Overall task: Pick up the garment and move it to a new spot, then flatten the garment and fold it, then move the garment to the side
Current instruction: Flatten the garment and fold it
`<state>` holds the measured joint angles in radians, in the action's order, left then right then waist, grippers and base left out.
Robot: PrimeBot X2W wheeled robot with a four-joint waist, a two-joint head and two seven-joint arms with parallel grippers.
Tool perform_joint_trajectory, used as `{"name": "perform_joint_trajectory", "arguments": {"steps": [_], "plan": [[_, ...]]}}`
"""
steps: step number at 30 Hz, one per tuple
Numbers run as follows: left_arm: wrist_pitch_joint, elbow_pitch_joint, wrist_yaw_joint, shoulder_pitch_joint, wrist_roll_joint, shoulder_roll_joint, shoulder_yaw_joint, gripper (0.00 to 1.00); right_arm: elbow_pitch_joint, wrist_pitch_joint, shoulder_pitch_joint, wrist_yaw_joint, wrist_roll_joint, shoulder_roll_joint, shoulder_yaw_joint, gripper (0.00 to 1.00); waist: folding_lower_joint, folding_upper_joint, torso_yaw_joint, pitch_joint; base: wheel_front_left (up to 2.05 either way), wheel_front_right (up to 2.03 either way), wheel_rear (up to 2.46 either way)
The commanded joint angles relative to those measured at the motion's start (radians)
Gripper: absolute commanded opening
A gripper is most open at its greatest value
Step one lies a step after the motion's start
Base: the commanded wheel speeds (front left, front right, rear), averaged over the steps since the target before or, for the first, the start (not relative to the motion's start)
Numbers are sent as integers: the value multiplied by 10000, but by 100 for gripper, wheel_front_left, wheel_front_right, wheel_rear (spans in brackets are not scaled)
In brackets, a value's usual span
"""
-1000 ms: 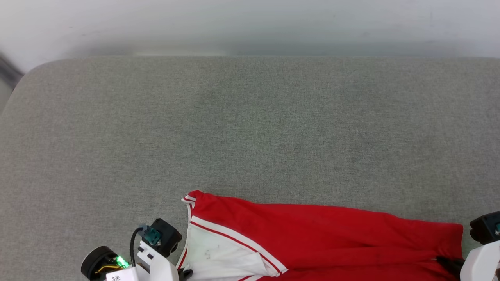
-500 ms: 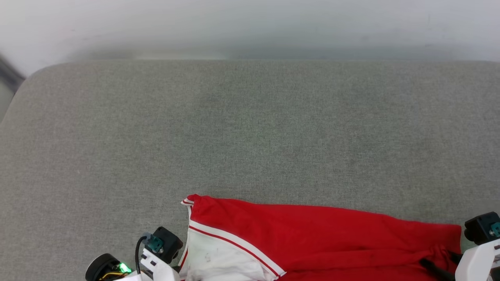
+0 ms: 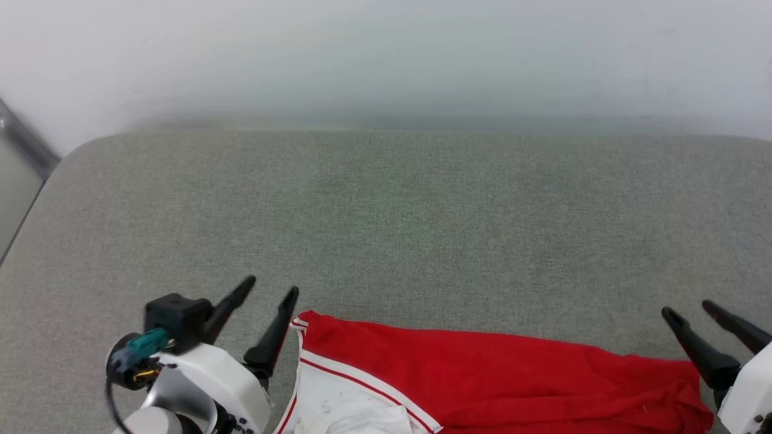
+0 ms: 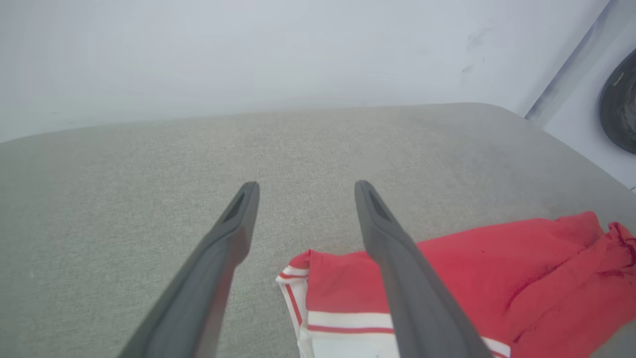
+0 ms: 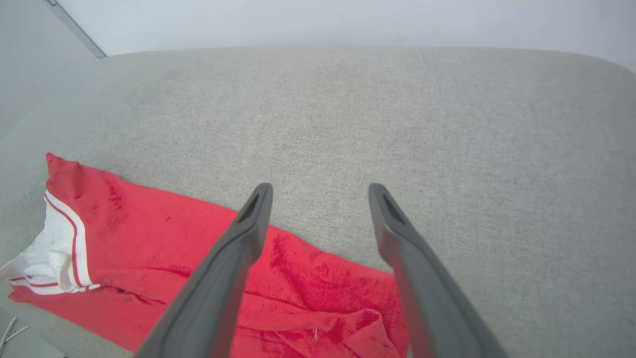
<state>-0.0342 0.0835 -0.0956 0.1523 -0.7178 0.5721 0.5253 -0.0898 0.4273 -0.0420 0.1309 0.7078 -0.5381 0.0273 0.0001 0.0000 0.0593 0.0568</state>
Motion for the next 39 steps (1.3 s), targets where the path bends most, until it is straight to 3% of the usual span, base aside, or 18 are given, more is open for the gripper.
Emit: {"name": "perform_joint_trajectory", "arguments": {"steps": [1, 6, 9, 13, 18, 24, 31, 39], "plan": [[848, -116, -208, -152, 233, -194, -246, 100, -334, -397, -159, -4, -334, 395, -322, 100, -1, 0, 13, -110, 0, 0, 0], [2577, -535, -652, -529, 536, -700, -845, 100, -695, -1321, -457, -4, -1026, 1355, -888, 100, -1, 0, 5, -223, 0, 0, 0], [2867, -645, -734, -730, 712, -971, -1091, 100, -668, -1561, -675, -4, -1275, 1747, -1067, 100, -1, 0, -6, -241, 0, 0, 0], [3001, -403, -701, -998, 1869, -1463, -1795, 100, -547, -1536, -1133, -4, -1754, 2557, -1531, 100, -1, 0, -20, -214, 0, 0, 0], [2997, 160, -246, -1577, 3829, -2180, -2484, 100, -398, -977, -1523, -4, -2268, 3309, -2140, 100, -1, 0, -21, -90, 0, 0, 0], [3000, 245, 526, -1883, 4878, -3001, -3086, 100, -317, 847, -1618, -4, -2624, 4198, -3323, 100, -1, 0, 79, 126, 0, 0, 0], [2992, 228, 1296, -1786, 5466, -3662, -3629, 100, -182, 3353, -1230, -2, -2999, 4674, -4594, 100, -1, 0, 306, 431, 0, 0, 0], [2992, 120, 1862, -1622, 5834, -4148, -4024, 100, 629, 4497, -676, -4, -2803, 4758, -5072, 100, -1, 0, 617, 828, 0, 0, 0]]}}
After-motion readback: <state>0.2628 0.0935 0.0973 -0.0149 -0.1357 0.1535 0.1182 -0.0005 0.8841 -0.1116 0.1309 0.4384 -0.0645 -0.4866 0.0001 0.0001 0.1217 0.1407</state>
